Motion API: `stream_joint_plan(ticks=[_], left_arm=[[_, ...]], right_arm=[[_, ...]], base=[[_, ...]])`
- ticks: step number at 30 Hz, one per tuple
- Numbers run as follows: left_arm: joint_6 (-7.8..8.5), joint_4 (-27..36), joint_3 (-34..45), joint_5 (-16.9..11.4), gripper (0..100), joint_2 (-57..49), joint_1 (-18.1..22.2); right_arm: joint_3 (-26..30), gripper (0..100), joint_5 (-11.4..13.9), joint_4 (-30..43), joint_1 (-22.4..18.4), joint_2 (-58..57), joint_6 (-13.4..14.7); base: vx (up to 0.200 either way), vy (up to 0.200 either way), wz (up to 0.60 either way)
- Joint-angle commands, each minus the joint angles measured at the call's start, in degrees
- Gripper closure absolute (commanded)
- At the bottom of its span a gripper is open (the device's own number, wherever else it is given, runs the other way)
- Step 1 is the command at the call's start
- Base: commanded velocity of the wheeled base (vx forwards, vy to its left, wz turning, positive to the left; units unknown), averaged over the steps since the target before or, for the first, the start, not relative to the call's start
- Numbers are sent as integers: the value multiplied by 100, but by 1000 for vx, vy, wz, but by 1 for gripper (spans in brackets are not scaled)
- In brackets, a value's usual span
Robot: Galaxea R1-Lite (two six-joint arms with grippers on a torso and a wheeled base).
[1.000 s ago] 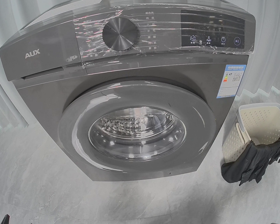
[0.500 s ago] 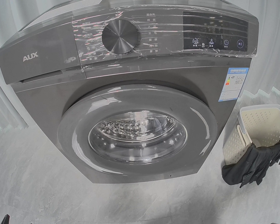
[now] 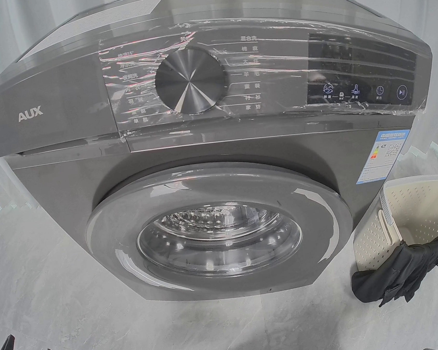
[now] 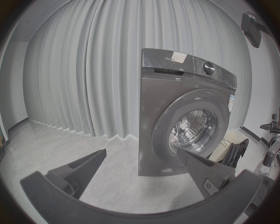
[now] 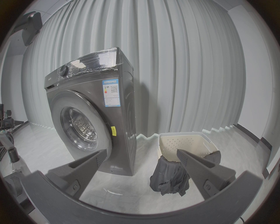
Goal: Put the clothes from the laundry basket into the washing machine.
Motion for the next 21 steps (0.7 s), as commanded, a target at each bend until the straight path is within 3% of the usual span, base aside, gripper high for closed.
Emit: stream_joint_plan(ticks=[1, 7, 21], left_arm=[[5, -2, 92, 2, 0, -104, 1], [5, -2, 92, 2, 0, -104, 1], [13, -11, 92, 2, 0, -104, 1]], right_arm=[[92, 0, 2, 0, -1, -94, -1], [92, 0, 2, 0, -1, -94, -1], [84, 0, 2, 35, -10, -94, -1]], base=[[0, 200, 0], [0, 200, 0], [0, 0, 0]])
